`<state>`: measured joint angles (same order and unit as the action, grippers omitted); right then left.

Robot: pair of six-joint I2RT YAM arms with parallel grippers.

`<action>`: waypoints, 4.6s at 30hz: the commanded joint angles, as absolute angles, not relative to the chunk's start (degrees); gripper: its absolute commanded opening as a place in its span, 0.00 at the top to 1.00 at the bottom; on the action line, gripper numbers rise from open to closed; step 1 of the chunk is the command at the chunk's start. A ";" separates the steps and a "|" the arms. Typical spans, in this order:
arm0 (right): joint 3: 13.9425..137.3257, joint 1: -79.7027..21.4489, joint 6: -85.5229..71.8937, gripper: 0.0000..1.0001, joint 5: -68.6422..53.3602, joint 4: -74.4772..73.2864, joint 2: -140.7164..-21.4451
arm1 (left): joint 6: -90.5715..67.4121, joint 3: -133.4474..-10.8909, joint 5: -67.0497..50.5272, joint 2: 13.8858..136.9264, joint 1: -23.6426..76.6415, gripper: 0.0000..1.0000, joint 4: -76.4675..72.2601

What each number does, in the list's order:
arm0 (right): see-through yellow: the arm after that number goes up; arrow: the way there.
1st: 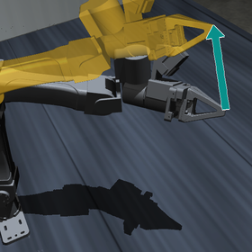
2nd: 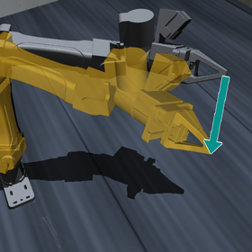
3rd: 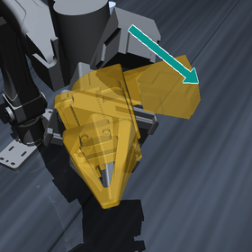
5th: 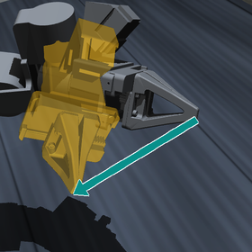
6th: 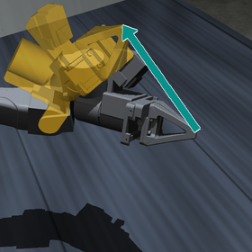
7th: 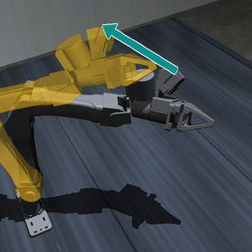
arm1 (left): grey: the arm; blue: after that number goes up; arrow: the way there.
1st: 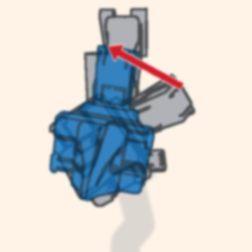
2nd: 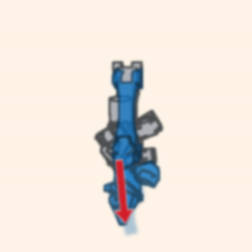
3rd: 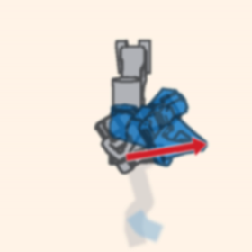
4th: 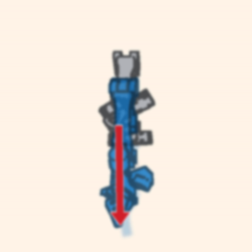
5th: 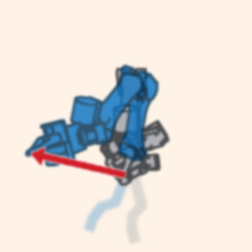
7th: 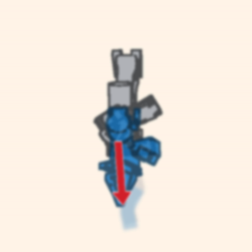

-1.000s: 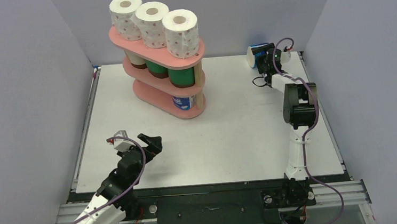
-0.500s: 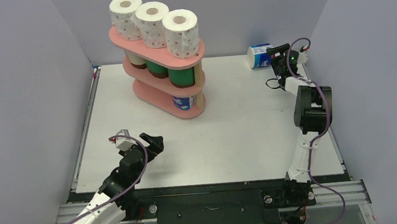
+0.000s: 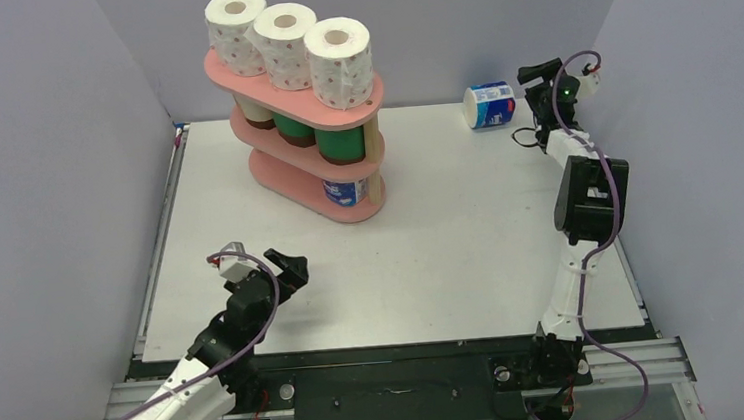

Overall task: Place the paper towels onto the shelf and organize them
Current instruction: Adjust the paper towel at the corner of the board, then pick up the paper towel from the corner of the board.

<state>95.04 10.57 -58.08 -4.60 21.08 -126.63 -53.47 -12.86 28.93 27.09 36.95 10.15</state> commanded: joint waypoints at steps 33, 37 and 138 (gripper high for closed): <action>89.94 2.41 -62.15 0.25 -11.11 30.61 -130.00 | -53.09 -12.40 27.79 28.56 36.56 0.03 3.95; 83.24 2.19 -62.48 0.26 -9.65 32.99 -125.32 | -52.82 -12.20 27.53 26.50 36.52 0.03 5.09; 69.41 1.15 -58.01 0.80 -12.16 41.60 -109.92 | -53.28 -12.25 28.06 17.76 36.60 0.02 11.45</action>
<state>73.87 3.79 -62.72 -14.11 37.01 -122.23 -53.43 -11.55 26.92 22.02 36.91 7.55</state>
